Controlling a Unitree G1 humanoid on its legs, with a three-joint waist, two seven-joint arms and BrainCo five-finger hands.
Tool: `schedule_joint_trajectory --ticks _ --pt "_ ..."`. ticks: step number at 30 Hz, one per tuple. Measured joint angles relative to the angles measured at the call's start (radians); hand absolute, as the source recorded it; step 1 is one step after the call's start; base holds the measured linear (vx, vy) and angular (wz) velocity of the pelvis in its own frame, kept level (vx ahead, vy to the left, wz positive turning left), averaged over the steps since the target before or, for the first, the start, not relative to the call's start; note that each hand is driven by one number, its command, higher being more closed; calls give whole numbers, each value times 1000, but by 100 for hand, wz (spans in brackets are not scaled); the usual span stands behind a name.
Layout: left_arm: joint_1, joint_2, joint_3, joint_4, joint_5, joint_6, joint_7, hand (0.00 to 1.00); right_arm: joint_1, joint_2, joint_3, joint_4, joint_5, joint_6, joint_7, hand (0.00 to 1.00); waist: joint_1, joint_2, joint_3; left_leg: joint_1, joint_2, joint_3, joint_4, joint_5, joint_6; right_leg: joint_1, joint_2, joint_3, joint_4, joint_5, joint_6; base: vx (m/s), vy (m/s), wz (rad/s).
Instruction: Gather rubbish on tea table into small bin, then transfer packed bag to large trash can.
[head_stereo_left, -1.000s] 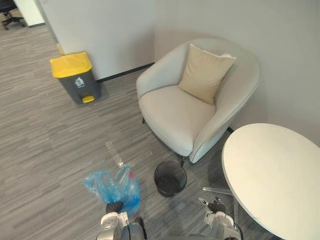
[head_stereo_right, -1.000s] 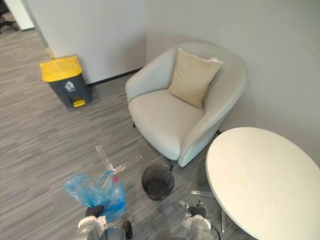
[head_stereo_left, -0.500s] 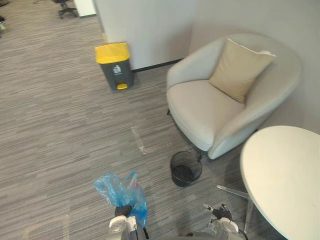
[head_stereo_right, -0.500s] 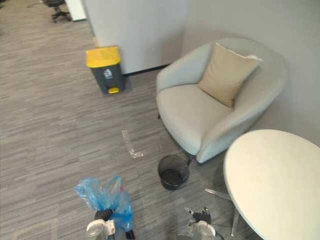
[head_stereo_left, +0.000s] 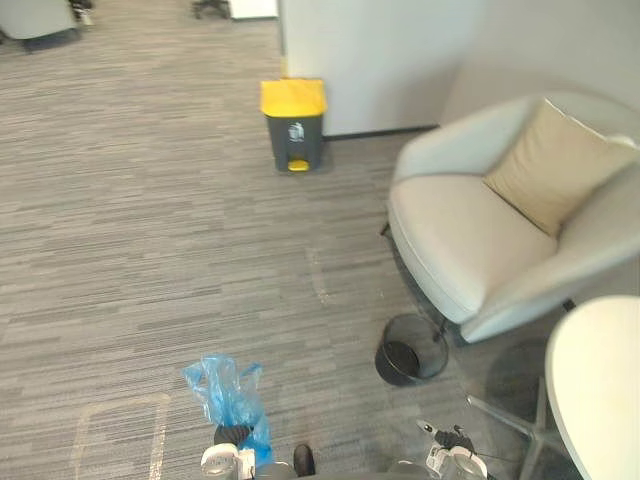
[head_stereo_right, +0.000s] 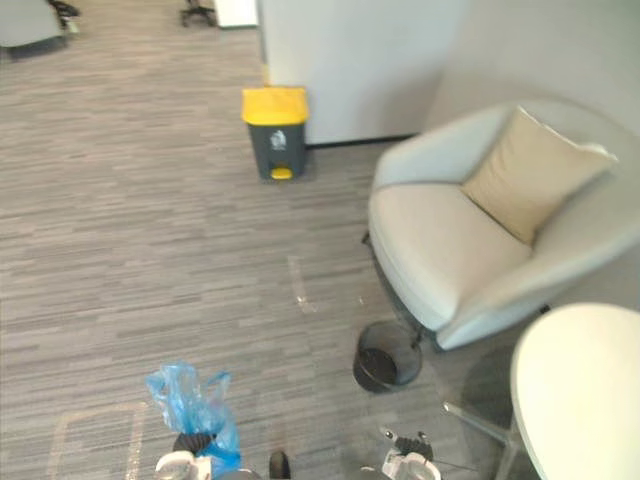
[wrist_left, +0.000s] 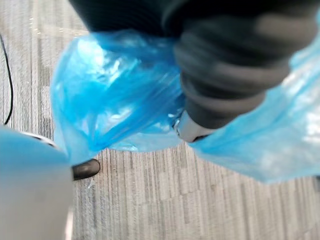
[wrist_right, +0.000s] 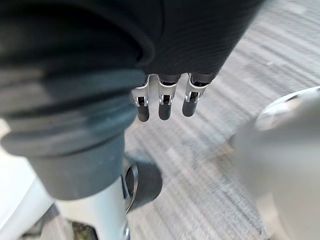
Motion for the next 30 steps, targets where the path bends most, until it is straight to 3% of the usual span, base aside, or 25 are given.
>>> schedule_joint_trajectory --ticks 2,6,10,11,12,13,14,15,17,19,22,23,24,26,28,30 --pt "2 7 4 0 -20 0 0 100 2 5 13 -2 0 -3 5 0 6 -9 6 25 6 -38 16 -23 6 -51 44 4 -6 -43 27 310 65 55" --pt "0 -9 31 -4 -36 0 -1 100 11 5 13 -28 2 -9 5 0 -8 -9 8 103 3 -109 15 -62 -26 -144 151 35 -166 -12 39 341 16 64" --pt "3 -26 56 -49 -36 0 0 100 29 7 -6 -38 7 -9 5 0 -17 -11 6 158 -9 -172 20 -128 -54 -161 178 33 -222 48 -30 491 -87 91" --pt "9 -28 72 -66 -36 -1 0 100 31 13 -5 -38 7 -8 6 0 -17 -25 -9 169 -12 -170 48 -155 -76 -152 191 27 -249 80 -62 453 -123 55" --pt "7 -37 78 -66 -37 0 1 100 29 8 -6 -38 6 -7 6 0 -16 -16 -12 166 1 -167 70 -165 -81 -143 195 17 -242 68 -58 679 -161 25" --pt "16 -60 82 -76 -37 1 0 100 14 5 -2 -49 8 -11 5 0 -15 21 -17 82 32 -132 260 -183 -112 -98 224 2 -290 61 -76 569 -132 0" --pt "12 -67 84 -80 -37 1 0 100 12 4 5 -62 8 -13 5 0 -17 29 -13 41 42 -109 364 -185 -119 -75 233 1 -314 59 -79 686 -141 -12" --pt "9 -92 99 -90 -37 1 -1 100 5 3 27 -79 10 -11 5 0 -11 57 -1 -67 88 -51 628 -170 -152 -5 264 14 -376 55 -86 560 -92 -22" --pt "9 -108 102 -103 -37 0 -3 100 -12 8 39 -80 32 -8 4 0 -1 61 19 -136 147 28 812 -199 -122 96 288 48 -429 44 -102 510 -46 -40" --pt "-10 -103 100 -119 -37 0 -3 100 -22 30 47 -82 40 -8 3 0 11 35 34 -191 168 84 794 -227 -116 174 274 72 -466 42 -105 384 -8 -40" --pt "-25 -124 99 -140 -36 -3 -3 100 -43 37 42 -108 41 -10 -6 0 24 23 42 -290 181 112 545 -212 -109 234 234 107 -478 38 -102 406 114 -51" --pt "-29 -127 96 -139 -36 -3 -4 100 -35 36 41 -121 41 -12 -8 0 37 35 35 -306 175 76 387 -117 -120 247 223 126 -478 15 -64 338 229 -75" --pt "-23 -129 88 -131 -36 -3 -2 100 -32 26 41 -116 38 -10 -10 0 41 48 30 -313 177 36 318 52 -120 263 220 156 -476 -46 -6 338 229 -70" --pt "-40 -114 91 -121 -36 -2 1 100 -33 32 55 -109 36 -1 -10 0 36 18 18 -309 136 75 349 -18 -109 268 162 176 -455 -75 15 332 263 -35" --pt "-41 -120 88 -118 -36 -1 1 100 -21 33 58 -109 35 2 -8 0 46 14 20 -273 130 125 359 -72 -94 234 139 219 -364 -67 15 355 300 -63" --pt "-30 -109 59 -118 -35 0 0 100 -14 33 81 -113 25 3 -3 0 46 14 21 -181 127 180 344 -122 -74 116 120 254 -61 -18 71 303 241 -71"
